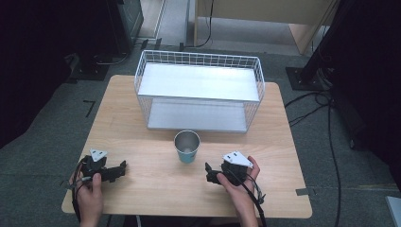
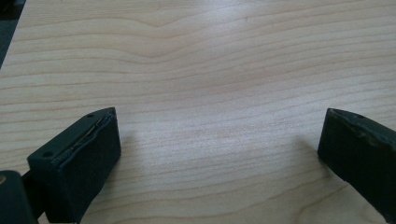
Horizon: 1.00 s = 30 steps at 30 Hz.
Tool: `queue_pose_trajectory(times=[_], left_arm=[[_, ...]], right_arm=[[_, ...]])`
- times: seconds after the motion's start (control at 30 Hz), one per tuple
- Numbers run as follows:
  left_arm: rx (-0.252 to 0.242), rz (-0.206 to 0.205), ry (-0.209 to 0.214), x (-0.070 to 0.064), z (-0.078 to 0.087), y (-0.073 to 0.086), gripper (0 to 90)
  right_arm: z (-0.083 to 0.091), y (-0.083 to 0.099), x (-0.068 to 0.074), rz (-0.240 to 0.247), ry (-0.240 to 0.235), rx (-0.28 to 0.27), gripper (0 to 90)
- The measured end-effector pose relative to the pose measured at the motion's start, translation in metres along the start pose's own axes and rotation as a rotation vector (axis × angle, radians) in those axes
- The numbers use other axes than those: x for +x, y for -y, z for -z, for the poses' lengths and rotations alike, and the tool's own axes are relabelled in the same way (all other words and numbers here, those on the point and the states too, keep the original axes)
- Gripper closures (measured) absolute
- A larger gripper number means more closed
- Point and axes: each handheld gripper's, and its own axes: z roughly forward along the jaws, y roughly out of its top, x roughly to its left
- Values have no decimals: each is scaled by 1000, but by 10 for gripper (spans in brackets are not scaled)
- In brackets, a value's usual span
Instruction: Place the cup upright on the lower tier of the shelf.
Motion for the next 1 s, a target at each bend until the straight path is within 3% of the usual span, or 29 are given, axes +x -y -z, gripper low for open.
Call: queue_pose_trajectory(times=[1.0], left_arm=[[0, 1, 1, 0, 0, 0, 0]], right_arm=[[-19, -15, 48, 26, -137, -30, 44]])
